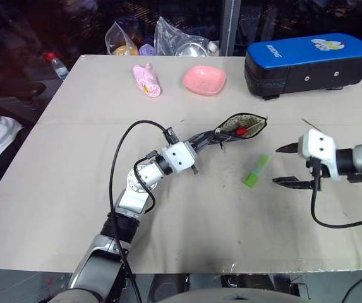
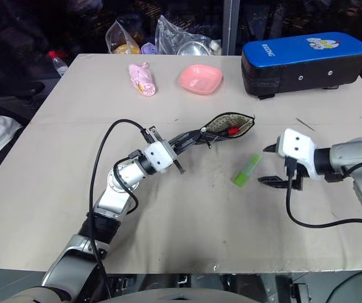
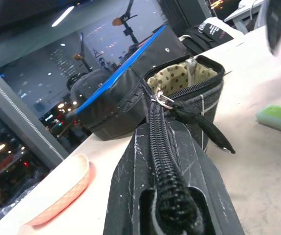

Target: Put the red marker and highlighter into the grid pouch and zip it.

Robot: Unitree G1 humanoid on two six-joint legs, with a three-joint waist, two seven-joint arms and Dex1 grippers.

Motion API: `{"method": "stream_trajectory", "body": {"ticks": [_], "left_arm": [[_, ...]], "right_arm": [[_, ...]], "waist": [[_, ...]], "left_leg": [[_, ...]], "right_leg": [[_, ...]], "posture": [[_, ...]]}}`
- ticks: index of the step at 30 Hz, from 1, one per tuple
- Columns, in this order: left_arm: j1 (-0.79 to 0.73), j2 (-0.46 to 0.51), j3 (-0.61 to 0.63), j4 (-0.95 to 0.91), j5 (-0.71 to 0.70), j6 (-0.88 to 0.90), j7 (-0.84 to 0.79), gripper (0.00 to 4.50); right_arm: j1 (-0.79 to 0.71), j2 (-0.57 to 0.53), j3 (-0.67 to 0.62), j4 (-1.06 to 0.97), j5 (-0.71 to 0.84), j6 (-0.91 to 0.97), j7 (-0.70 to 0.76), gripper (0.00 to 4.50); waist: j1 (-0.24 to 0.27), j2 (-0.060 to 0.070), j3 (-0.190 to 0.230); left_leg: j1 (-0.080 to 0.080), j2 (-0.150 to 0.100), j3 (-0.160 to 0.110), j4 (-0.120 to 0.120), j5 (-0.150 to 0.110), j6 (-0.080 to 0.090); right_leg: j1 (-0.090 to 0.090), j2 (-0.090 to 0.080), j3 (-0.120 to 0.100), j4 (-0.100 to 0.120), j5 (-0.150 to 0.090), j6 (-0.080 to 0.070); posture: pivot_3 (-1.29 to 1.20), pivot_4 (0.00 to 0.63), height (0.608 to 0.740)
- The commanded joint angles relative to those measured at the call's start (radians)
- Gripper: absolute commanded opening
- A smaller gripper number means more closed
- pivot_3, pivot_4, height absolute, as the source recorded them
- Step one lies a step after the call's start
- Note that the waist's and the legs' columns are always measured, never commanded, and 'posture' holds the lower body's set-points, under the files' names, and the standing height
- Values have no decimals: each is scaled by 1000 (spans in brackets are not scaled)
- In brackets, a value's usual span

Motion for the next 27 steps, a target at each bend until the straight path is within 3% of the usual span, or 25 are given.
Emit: {"method": "stream_trajectory", "body": {"ticks": [1,13,21,27], "left_arm": [[-17,1,16,-16,-14,-13,1,0],[26,13,30,-66,34,-15,55,0],[61,12,35,-110,54,14,91,0],[59,17,40,-104,56,13,92,0]], "right_arm": [[-105,33,72,140,-69,-188,54,4191],[-470,211,268,754,-227,-645,252,4191],[-595,312,320,1056,-311,-702,318,4191],[-597,191,437,1028,-261,-607,364,1480]], "waist": [[-1,0,0],[6,1,1],[3,1,0],[12,1,0]], "left_leg": [[0,0,0,1,0,0],[-1,1,0,1,2,-4],[0,3,1,1,2,-4],[2,2,2,7,2,-3]], "right_leg": [[0,1,0,0,0,0],[0,1,0,0,0,0],[0,0,0,2,0,0],[0,-3,0,9,0,0]], "posture": [[0,150,738],[0,150,738],[0,150,738],[0,150,738]]}}
